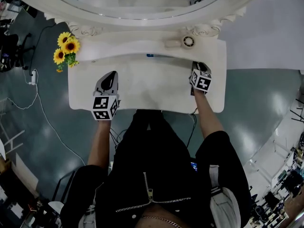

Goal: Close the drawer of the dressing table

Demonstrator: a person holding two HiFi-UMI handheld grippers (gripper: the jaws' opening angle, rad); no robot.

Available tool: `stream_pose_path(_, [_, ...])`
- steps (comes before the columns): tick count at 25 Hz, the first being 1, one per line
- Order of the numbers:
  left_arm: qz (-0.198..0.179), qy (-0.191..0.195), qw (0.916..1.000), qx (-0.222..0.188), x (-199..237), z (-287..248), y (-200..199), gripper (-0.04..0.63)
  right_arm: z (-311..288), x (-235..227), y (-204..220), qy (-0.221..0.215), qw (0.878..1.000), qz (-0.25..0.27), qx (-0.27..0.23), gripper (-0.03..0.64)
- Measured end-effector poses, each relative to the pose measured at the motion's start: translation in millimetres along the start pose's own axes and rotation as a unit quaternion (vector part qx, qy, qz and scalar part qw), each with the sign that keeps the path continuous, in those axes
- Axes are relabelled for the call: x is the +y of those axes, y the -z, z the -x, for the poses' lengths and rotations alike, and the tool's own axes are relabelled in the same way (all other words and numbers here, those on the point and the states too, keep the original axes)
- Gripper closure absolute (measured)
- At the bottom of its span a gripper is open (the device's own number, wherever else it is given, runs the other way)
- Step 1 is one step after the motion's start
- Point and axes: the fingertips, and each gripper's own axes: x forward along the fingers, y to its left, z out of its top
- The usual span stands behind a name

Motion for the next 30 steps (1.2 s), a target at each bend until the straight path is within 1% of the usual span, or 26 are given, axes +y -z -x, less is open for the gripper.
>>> stream_pose_path(8, [-0.003,0.007,1.0,0.001,-1.2,-0.6,0.8,0.574,1.3,0.7,-0.1,0.0,1.0,0.011,-0.003,0.506])
stream_pose_path(10, [-0.003,0.01,0.9999,0.0,-3.1,-0.7,-0.2,0.574,3.6,1.9,-0.6,0.002,1.0,0.017,-0.006,0.495])
stream_pose_path(15, [-0.007,0.017,0.9998,-0.006,-6.8,1.6,-1.6,0.574,14.5,5.9,5.3,0.007,1.0,0.011,-0.003,0.469])
stream_pose_path(19, [-0.012,0.021,0.9996,-0.015,-8.4,5.3,-7.7,0.574,31.0,13.5,7.0,0.001,1.0,0.014,-0.007,0.477])
stream_pose_path(25, [-0.022,0.027,0.9988,-0.035,-10.8,14.3,-16.4,0.574,59.3,38.8,-5.8,-0.018,0.998,0.031,-0.042,0.553])
stream_pose_path(27, [-0.024,0.028,0.9985,-0.041,-11.2,18.4,-18.8,0.574,68.6,47.4,-12.2,-0.02,0.998,0.039,-0.055,0.603])
stream_pose_path(30, [-0.028,0.03,0.9978,-0.052,-11.0,25.3,-23.8,0.574,83.6,63.6,-24.5,-0.031,0.996,0.051,-0.074,0.611])
